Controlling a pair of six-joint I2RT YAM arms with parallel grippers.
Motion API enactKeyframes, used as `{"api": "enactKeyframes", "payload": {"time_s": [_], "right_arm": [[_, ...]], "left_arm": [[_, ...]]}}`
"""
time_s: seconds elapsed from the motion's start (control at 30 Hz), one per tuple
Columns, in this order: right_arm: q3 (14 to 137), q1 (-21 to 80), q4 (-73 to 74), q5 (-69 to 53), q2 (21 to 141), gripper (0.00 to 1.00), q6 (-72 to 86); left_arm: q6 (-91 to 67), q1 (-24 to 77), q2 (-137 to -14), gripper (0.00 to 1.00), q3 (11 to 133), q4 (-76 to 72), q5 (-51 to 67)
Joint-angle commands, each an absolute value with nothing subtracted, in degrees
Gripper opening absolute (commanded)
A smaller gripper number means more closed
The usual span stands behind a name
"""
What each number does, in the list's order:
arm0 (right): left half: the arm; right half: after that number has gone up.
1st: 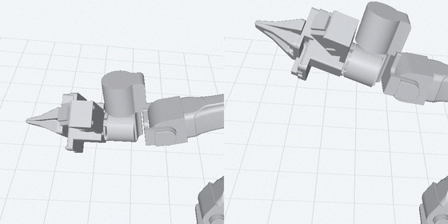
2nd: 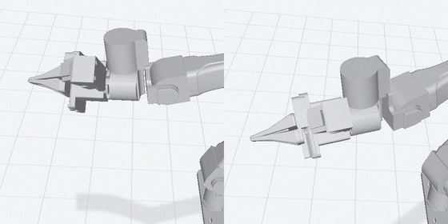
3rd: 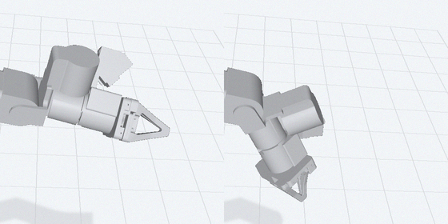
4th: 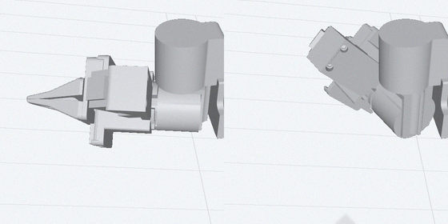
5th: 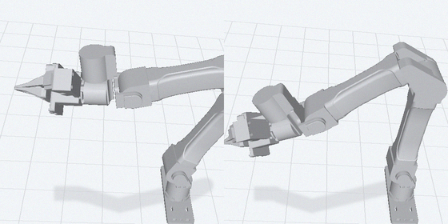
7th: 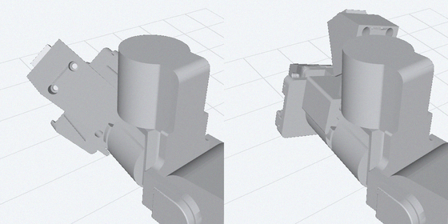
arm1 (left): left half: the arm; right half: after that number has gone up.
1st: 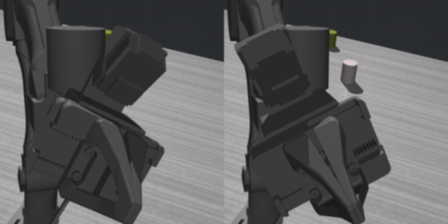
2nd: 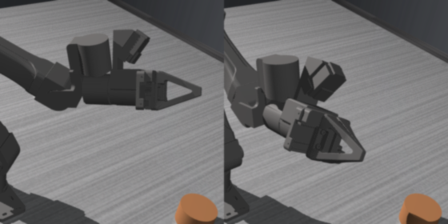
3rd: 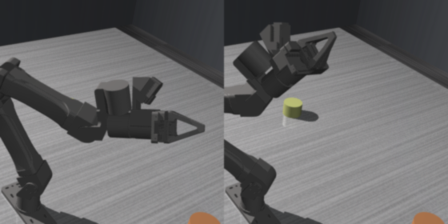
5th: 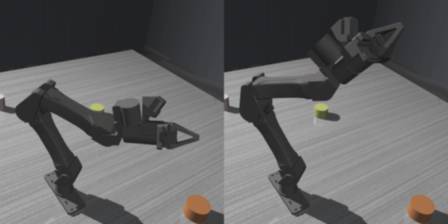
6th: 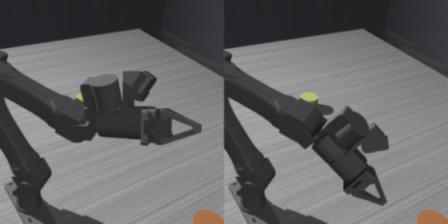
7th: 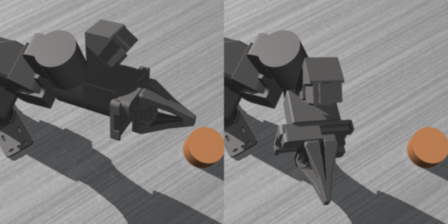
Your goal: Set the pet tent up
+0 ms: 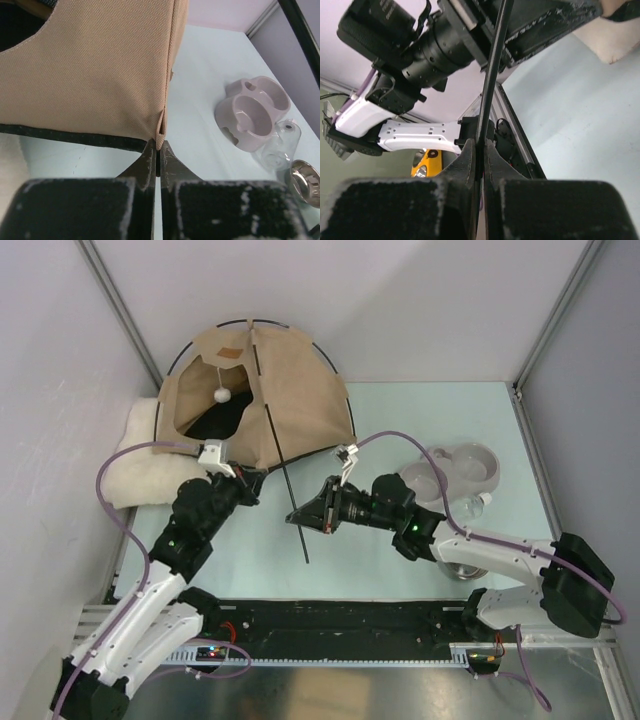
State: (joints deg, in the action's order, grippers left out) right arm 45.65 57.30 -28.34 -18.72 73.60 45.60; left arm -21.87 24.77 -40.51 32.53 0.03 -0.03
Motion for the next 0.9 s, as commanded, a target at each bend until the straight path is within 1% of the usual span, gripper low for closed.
{"api": "enactKeyframes", "payload": {"time_s": [0.0, 0.37, 0.53, 0.87], "right_arm": [[52.39, 54.98, -39.46, -15.93, 75.0, 0.0, 45.88], [60.5, 54.54, -38.66, -13.46, 79.69, 0.0, 45.08], [65.03, 54.29, -37.29, -12.01, 81.9, 0.0, 43.79], [70.65, 53.5, -37.87, -10.02, 86.88, 0.0, 44.04]], "left_arm": [[-26.35, 25.16, -37.5, 0.0, 30.6, 6.45, 5.86], [-28.21, 25.29, -32.62, 0.0, 28.99, 8.5, 8.4], [-30.67, 25.44, -33.23, 0.0, 31.42, 13.53, 10.41], [-36.74, 25.67, -31.16, 0.0, 31.77, 17.91, 15.3]]}}
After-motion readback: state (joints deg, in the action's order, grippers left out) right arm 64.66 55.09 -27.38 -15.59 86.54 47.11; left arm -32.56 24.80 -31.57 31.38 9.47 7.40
